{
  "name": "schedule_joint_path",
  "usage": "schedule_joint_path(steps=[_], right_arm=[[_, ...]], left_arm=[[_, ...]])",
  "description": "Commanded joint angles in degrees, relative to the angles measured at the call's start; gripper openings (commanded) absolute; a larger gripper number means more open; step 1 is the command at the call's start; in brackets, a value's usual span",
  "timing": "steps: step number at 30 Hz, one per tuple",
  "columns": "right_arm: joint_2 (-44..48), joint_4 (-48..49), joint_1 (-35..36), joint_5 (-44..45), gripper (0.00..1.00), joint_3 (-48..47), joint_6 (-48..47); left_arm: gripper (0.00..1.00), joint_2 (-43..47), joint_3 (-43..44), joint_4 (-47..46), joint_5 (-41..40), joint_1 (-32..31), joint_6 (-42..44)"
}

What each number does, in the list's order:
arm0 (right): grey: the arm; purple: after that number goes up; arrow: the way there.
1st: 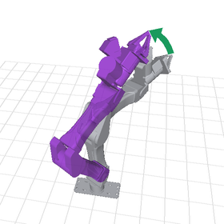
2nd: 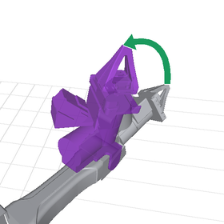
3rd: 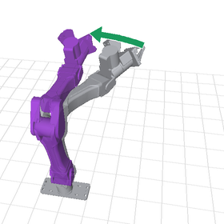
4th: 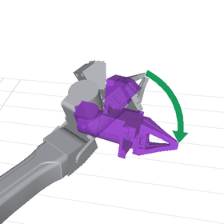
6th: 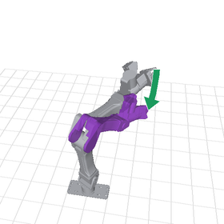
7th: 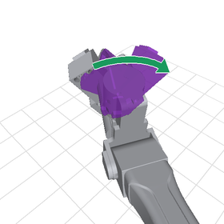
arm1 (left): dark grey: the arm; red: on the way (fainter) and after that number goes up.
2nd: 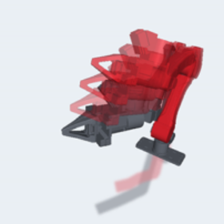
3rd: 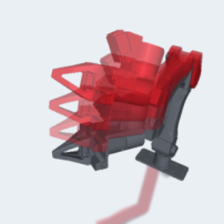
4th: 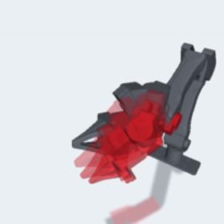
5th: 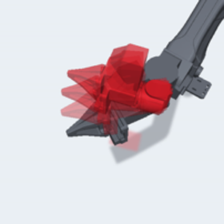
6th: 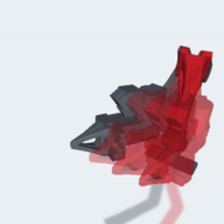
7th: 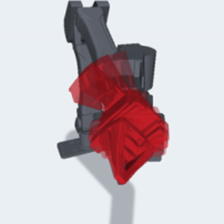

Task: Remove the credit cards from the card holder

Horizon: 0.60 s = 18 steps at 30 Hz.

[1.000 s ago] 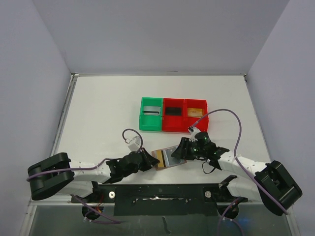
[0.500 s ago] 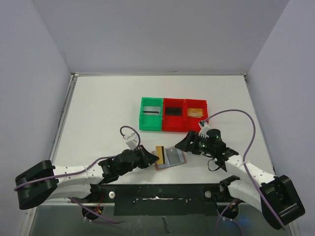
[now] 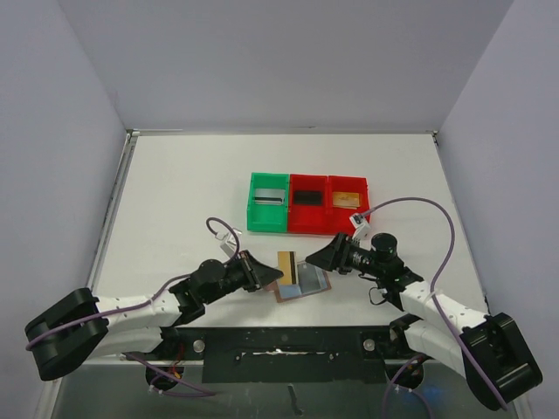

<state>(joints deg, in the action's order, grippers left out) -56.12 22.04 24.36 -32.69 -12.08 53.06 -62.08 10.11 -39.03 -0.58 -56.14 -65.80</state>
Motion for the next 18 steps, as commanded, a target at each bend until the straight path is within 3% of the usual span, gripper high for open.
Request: schedule_joint_path(steps=[1, 7, 18], right_arm=[[-1.4, 11.1, 0.6, -3.9, 0.63, -0.2, 3.1], [-3.1, 17.8, 2.2, -6.6, 0.52, -0.9, 6.0], [-5.3, 19.0, 3.8, -13.0, 0.29, -3.6, 5.3]], left_arm=[[0.00, -0.6, 0.1, -10.8, 5.6, 0.6, 0.2], [0.00, -1.9, -0.7, -15.8, 7.0, 0.9, -1.4], [0.00, -4.3, 0.0, -19.3, 8.5, 1.3, -2.8]])
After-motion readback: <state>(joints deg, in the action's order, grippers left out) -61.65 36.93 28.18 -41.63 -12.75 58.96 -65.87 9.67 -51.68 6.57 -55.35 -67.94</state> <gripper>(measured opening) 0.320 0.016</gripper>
